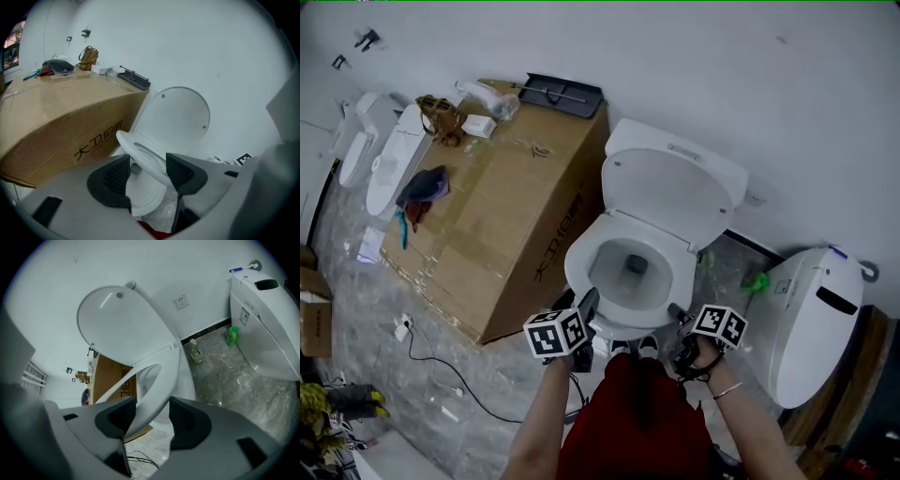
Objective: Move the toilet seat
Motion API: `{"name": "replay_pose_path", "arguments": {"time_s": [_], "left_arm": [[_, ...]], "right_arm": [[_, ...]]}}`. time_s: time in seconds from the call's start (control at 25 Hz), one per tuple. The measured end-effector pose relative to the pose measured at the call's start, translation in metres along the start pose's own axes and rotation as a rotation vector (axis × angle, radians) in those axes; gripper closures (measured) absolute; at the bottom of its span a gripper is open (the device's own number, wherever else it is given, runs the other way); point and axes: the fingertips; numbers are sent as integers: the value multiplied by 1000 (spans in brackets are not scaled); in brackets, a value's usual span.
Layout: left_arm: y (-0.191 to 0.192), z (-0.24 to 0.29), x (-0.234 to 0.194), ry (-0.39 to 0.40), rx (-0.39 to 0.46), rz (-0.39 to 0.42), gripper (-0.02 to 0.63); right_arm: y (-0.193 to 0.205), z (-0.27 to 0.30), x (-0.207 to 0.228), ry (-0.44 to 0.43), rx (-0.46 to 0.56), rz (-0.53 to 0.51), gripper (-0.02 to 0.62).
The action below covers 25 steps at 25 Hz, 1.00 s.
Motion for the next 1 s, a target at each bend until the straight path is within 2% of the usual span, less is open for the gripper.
{"name": "replay_pose_path", "arguments": {"time_s": [0.4,0.68,0.84,1.0], "left_arm": [[-23,-8,17,39,44,-68,388],[-31,-42,18,51,115,55,391],[-25,-40,21,55,86,160,424],[-28,-26,34,44,67,237,488]], "right_arm": [[-19,-11,-11,-28,16,36,374],[-31,-17,-17,-56,31,72,374],[-39,-19,-20,-65,38,92,374],[-42,-21,-22,-71,46,106,373]]}}
Point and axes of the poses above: the fingertips, and each gripper's own axes: z forward along the fingers, x to its right, y out of its underside, and after that the axes turned 2 degrees about x, right-handed
